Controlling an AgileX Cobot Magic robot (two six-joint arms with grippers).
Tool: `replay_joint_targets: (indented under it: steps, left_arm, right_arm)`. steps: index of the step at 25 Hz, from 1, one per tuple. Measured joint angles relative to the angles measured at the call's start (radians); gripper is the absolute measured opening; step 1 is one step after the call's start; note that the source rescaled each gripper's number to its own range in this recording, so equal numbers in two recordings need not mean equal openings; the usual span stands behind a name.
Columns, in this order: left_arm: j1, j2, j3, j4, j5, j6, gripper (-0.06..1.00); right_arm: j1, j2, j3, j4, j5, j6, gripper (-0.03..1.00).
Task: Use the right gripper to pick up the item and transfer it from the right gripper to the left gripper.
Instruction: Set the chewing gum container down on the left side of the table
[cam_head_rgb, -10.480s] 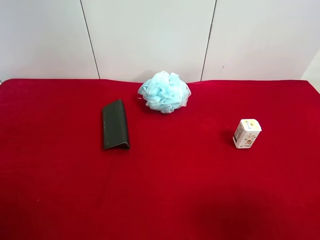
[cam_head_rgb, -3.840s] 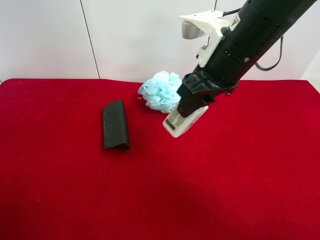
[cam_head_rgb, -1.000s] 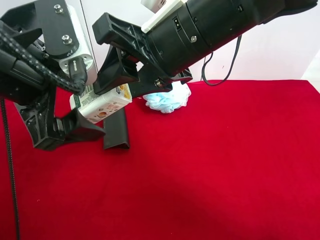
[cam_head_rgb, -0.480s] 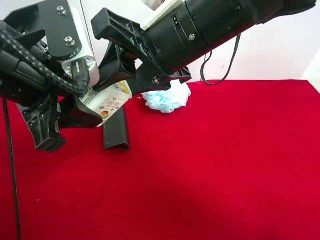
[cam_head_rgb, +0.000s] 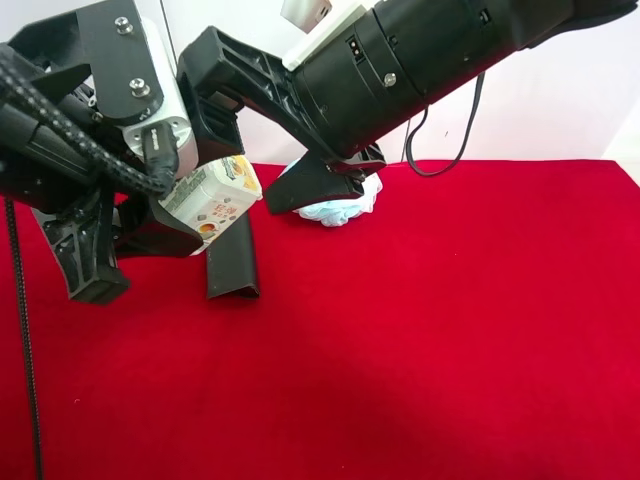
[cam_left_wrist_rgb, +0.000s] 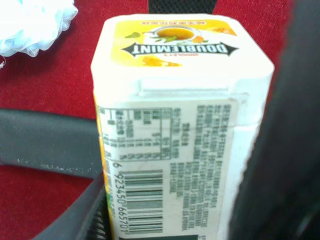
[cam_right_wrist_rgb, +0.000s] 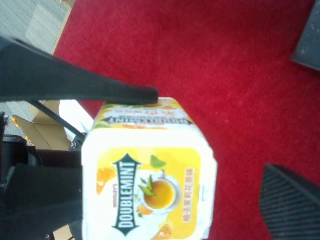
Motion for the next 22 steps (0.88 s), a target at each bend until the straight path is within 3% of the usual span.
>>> replay_joint_targets:
  steps: [6,14,22]
  left_arm:
    - [0.000,0.000,0.000,0.000,0.000,0.000,0.02]
    - [0.000,0.000,0.000,0.001,0.003,0.002,0.02]
    - [0.000,0.000,0.000,0.001,0.009,0.003,0.02]
  right_arm:
    - [0.000,0.000,0.000,-0.005,0.023,0.013,0.99]
    - [0.000,-0.017,0.000,-0.061,0.175,0.056,1.00]
    - [0.000,-0.126,0.000,-0.242,0.347,0.188,1.00]
